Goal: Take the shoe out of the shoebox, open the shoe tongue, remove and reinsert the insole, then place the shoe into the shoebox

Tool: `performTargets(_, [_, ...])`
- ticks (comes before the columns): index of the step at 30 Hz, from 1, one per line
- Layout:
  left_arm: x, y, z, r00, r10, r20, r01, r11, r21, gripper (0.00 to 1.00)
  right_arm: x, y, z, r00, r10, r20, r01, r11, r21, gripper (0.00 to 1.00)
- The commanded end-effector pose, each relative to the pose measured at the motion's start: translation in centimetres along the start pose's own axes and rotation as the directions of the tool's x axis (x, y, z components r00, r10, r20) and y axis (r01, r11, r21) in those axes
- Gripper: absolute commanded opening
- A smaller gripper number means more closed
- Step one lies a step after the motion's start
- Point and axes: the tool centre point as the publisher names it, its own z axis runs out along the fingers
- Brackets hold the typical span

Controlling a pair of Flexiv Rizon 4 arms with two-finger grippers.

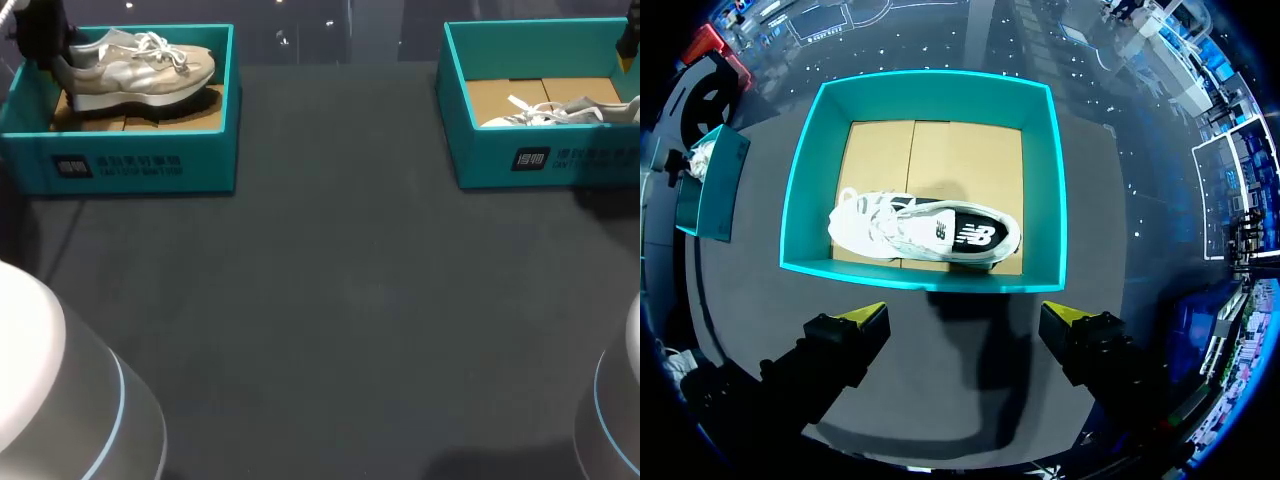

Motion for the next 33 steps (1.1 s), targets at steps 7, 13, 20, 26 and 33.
performTargets(7, [0.8,-0.2,-2.7,0.997,0.041,0.067,-0.041,0.999,-0.003,0.00,0.0,-0.1,0.0,1.000,0.000,0.001,0.000,1.000,-0.001,1.00])
performTargets(13, [0.7,-0.5,-4.7,0.994,0.063,0.089,-0.060,0.998,-0.035,0.00,0.0,-0.1,0.0,1.000,0.000,0.001,0.000,1.000,-0.001,1.00])
performTargets(20, [0.6,-1.1,-8.0,0.993,0.070,0.100,-0.066,0.997,-0.044,0.00,0.0,-0.1,0.0,1.000,0.000,0.001,0.000,1.000,-0.001,1.00])
performTargets(26, [0.6,-1.6,-11.0,0.995,0.083,0.048,-0.081,0.996,-0.041,0.00,0.0,-0.1,0.0,1.000,0.000,0.001,0.000,1.000,-0.001,1.00])
performTargets(33, [0.1,-2.2,-14.3,0.994,0.112,0.015,-0.111,0.991,-0.068,0.00,0.0,-0.1,0.0,1.000,0.000,0.001,0.000,1.000,-0.001,1.00])
